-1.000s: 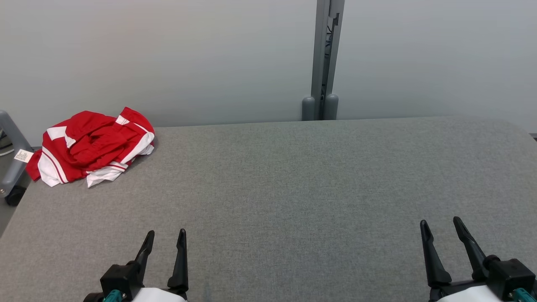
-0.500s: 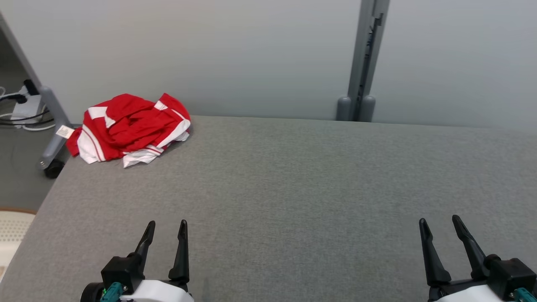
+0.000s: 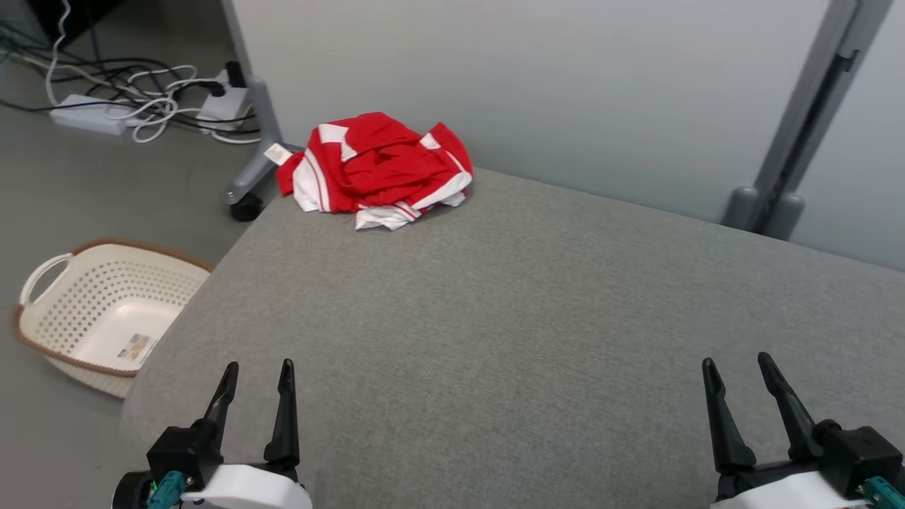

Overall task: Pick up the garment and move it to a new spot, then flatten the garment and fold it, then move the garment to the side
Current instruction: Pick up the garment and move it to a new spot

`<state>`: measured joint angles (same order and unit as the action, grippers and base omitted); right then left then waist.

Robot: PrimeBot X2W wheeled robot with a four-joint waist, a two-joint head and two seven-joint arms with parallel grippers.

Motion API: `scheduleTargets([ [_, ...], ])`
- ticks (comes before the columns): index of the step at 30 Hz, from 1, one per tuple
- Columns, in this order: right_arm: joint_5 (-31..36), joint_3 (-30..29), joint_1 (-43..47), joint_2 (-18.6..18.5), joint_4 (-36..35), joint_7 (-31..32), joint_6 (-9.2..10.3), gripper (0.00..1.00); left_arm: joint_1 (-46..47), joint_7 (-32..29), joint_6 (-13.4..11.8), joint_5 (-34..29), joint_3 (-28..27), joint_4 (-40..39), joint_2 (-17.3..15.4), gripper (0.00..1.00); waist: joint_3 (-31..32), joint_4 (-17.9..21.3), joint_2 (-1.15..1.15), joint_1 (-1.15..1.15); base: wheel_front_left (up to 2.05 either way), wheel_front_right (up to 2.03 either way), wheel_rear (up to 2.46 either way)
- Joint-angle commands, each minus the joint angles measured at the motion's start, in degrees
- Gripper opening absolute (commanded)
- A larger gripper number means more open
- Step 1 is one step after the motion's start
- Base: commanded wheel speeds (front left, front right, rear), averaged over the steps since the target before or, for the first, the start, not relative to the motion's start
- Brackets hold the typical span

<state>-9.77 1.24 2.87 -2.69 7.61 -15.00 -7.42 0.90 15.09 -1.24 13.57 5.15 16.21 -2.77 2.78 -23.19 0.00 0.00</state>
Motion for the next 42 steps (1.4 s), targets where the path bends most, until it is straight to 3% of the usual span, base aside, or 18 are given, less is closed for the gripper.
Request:
scheduleTargets([
  [1,-0.36,0.13,-0.47,-0.37,-0.03,-0.28,-0.13,1.0,-0.12,0.12,0.08,-0.5,-0.4,-0.29,-0.25,1.0,-0.48,-2.48,0.0,0.0,0.0,0.0,0.0],
  [13,0.29,0.98,-0.91,-0.38,-0.35,-0.28,-0.13,1.0,-1.59,0.12,0.45,-1.01,-2.54,-1.41,-0.23,1.0,-1.32,-3.64,0.0,0.0,0.0,0.0,0.0],
  [24,2.58,1.58,-2.87,-0.4,-0.95,-0.28,-0.13,1.0,4.54,0.12,1.8,0.51,-4.56,-2.05,-1.52,1.0,-6.02,1.15,0.0,0.0,0.0,0.0,0.0],
  [31,5.95,1.64,-7.14,-0.41,-2.19,-0.28,-0.12,1.0,19.88,-2.53,5.11,1.54,-5.98,-2.13,-7.88,1.0,-13.2,6.94,0.0,0.0,0.0,0.0,0.0],
  [36,7.69,2.27,-10.61,-0.38,-2.95,-0.28,-0.12,1.0,33.9,-9.97,7.23,1.56,-4.67,0.95,-14.22,1.0,-18.64,11.24,0.0,0.0,0.0,0.0,0.0],
  [42,8.67,2.75,-14.32,-0.36,-4.08,-0.28,-0.11,1.0,48.9,-21.5,8.56,4.02,0.67,10.82,-20.8,1.0,-25.2,16.06,0.0,0.0,0.0,0.0,0.0],
])
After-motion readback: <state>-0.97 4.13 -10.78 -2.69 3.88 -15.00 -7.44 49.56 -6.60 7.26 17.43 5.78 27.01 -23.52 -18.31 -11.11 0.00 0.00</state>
